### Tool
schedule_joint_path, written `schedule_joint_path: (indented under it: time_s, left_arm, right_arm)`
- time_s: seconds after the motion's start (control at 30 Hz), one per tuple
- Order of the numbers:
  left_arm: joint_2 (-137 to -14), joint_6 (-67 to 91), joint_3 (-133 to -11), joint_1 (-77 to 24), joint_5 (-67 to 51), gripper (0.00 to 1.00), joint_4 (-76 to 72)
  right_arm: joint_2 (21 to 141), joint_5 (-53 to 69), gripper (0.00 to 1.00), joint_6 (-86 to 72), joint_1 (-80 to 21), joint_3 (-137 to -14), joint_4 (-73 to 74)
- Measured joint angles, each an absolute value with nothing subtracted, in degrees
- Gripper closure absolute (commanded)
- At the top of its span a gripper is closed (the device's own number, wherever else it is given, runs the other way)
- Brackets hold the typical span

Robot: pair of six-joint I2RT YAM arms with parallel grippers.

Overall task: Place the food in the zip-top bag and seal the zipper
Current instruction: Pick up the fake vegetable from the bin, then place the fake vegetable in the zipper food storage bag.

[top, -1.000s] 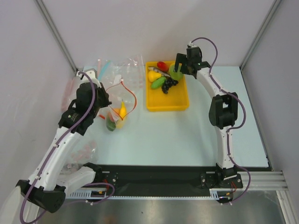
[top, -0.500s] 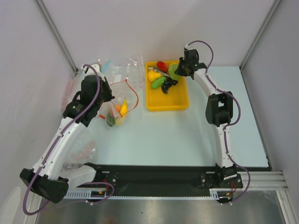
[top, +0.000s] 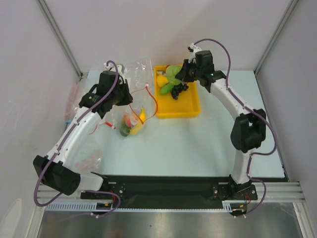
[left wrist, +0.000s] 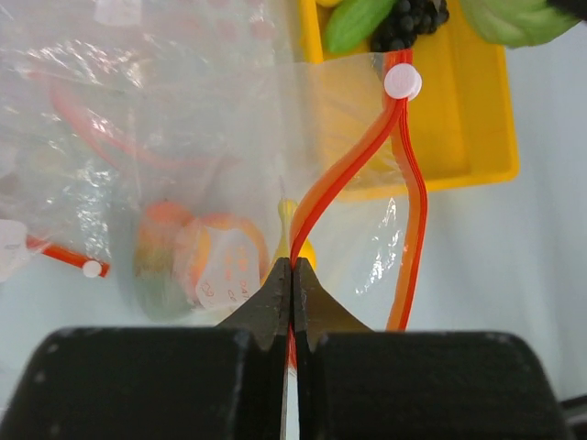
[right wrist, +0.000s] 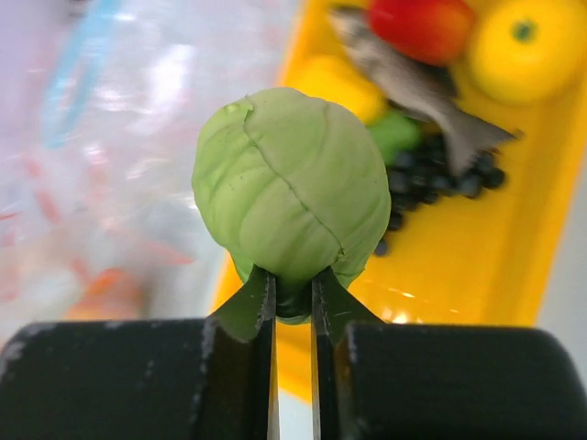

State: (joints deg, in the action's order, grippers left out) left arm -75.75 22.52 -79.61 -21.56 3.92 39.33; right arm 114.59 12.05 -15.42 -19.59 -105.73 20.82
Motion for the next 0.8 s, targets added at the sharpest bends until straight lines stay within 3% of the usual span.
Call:
schedule_joint_path:
  time_s: [0.47, 0.8]
  left_arm:
    - [-78.41, 24.6, -80.84, -21.56, -4.12, 1.0, 41.28]
    - [-76.58, 27.66, -81.93, -21.56, -8.05, 1.0, 41.45]
  right_arm:
    - [83.72, 29.43, 1.0, -12.29, -31.2, -85.3, 11.84]
    - [78.32, 29.17, 1.0, -14.28, -37.95, -74.26, 10.48]
